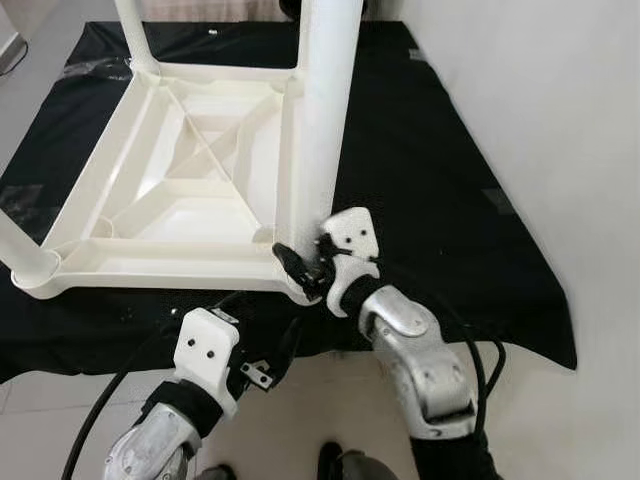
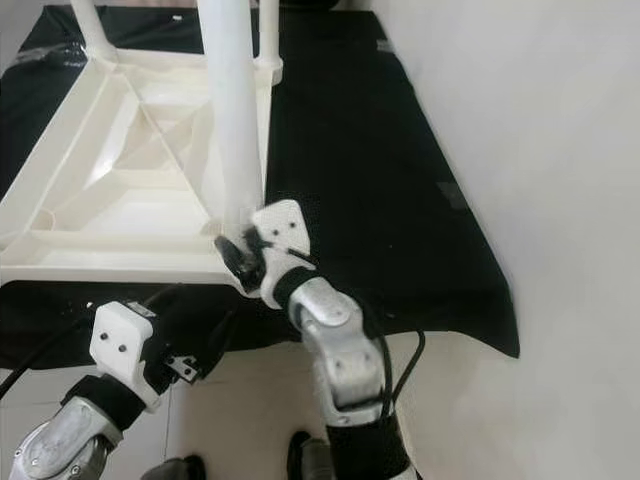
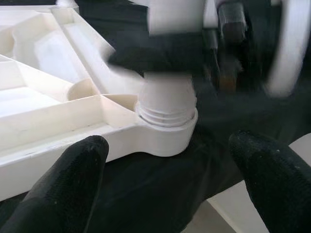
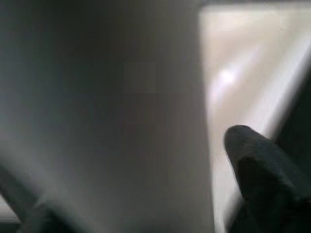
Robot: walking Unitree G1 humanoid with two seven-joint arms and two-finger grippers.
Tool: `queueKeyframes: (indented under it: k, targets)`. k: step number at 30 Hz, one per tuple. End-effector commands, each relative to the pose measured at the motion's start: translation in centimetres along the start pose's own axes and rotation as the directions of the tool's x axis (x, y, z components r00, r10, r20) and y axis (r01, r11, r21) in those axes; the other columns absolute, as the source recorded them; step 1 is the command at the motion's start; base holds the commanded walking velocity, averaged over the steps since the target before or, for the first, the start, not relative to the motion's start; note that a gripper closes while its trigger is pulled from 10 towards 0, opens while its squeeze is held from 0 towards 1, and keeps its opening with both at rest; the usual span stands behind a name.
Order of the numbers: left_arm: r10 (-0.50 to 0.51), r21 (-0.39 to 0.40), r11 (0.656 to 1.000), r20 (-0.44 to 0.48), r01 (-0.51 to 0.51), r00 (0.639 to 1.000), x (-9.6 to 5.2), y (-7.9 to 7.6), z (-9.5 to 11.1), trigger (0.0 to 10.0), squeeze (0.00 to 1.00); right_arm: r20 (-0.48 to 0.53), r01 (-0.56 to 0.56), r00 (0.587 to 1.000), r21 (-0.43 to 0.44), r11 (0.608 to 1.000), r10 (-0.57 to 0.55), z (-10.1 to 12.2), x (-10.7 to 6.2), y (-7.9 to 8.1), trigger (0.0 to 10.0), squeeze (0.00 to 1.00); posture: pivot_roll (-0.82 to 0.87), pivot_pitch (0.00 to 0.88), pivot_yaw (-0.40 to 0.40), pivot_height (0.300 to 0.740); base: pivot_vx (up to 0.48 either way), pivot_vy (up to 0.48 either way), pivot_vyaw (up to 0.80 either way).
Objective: Building children table
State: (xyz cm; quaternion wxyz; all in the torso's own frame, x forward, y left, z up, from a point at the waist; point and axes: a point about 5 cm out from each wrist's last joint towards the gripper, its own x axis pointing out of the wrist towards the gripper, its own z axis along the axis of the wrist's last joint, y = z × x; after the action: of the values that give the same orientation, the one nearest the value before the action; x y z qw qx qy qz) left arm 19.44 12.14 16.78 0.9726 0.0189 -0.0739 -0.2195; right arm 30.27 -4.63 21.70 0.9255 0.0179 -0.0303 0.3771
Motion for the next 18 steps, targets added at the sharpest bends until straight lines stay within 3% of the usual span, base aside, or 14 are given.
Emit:
queueKeyframes:
  k: [1, 3, 4, 5, 6, 7, 8, 9, 10, 14, 18]
  targets:
    - [-0.008, -0.014, 1.000, -0.006, 0.008, 1.000, -0.2, -0.3, -0.2, 10.0, 0.00, 0.084, -0.168, 0.982, -0.027, 0.985, 0.170, 1.6, 0.3, 0.3, 10.0, 0.04, 0.08, 0.268, -0.098, 0.740, 0.000, 0.000, 0.00]
    - [-0.010, -0.016, 1.000, -0.007, 0.009, 1.000, -0.3, -0.4, -0.1, 10.0, 0.00, 0.067, -0.257, 0.963, -0.073, 0.964, 0.262, 2.0, 0.2, -0.7, 10.0, 0.00, 0.08, 0.274, -0.096, 0.740, 0.000, 0.000, 0.00]
    - [-0.010, -0.017, 1.000, -0.009, 0.010, 1.000, -0.5, -0.4, -0.1, 10.0, 0.00, 0.044, -0.361, 0.928, -0.136, 0.923, 0.370, 2.3, 0.1, -1.1, 10.0, 0.00, 0.09, 0.280, -0.095, 0.740, 0.000, 0.000, 0.00]
    - [-0.010, -0.017, 1.000, -0.009, 0.010, 1.000, -0.5, -0.4, -0.1, 10.0, 0.00, 0.044, -0.361, 0.928, -0.136, 0.923, 0.370, 2.3, 0.1, -1.1, 10.0, 0.00, 0.09, 0.280, -0.095, 0.740, 0.000, 0.000, 0.00]
    - [-0.010, -0.017, 1.000, -0.010, 0.010, 1.000, -0.6, -0.5, -0.1, 10.0, 0.00, 0.035, -0.393, 0.915, -0.152, 0.907, 0.402, 2.3, 0.0, -1.1, 10.0, 0.00, 0.09, 0.280, -0.095, 0.740, 0.000, 0.000, 0.00]
    - [-0.009, -0.017, 1.000, -0.012, 0.009, 1.000, -0.6, -0.5, 0.0, 10.0, 0.00, 0.013, -0.475, 0.876, -0.162, 0.865, 0.483, 2.3, -0.3, -1.0, 10.0, 0.00, 0.10, 0.287, -0.093, 0.740, 0.000, 0.000, 0.00]
    - [-0.009, -0.017, 1.000, -0.012, 0.009, 1.000, -0.6, -0.5, 0.0, 10.0, 0.00, 0.013, -0.475, 0.876, -0.162, 0.865, 0.483, 2.3, -0.3, -1.0, 10.0, 0.00, 0.10, 0.287, -0.093, 0.740, 0.000, 0.000, 0.00]
    - [-0.008, -0.016, 1.000, -0.015, 0.007, 1.000, -0.8, -0.5, 0.0, 10.0, 0.00, -0.038, -0.609, 0.790, -0.155, 0.778, 0.611, 2.1, -0.9, -0.9, 10.0, 0.00, 0.11, 0.294, -0.090, 0.740, 0.000, 0.000, 0.00]
    - [-0.007, -0.016, 1.000, -0.016, 0.007, 1.000, -0.9, -0.5, 0.0, 10.0, 0.00, -0.063, -0.660, 0.750, -0.147, 0.737, 0.659, 1.9, -1.2, -0.9, 10.0, 0.00, 0.11, 0.294, -0.090, 0.740, 0.000, 0.000, 0.00]
    - [-0.007, -0.016, 1.000, -0.019, 0.006, 1.000, -1.1, -0.5, 0.1, 10.0, 0.00, -0.082, -0.697, 0.716, -0.147, 0.702, 0.693, 1.9, -1.1, -1.3, 10.0, 0.00, 0.13, 0.304, -0.087, 0.740, 0.000, 0.000, 0.00]
    - [0.003, -0.010, 1.000, -0.032, -0.003, 0.999, -1.6, -0.6, 0.2, 10.0, 0.00, -0.025, -0.714, 0.692, -0.167, 0.679, 0.721, 4.0, 0.8, -2.5, 10.0, 0.00, 0.16, 0.318, -0.084, 0.740, 0.000, 0.000, 0.00]
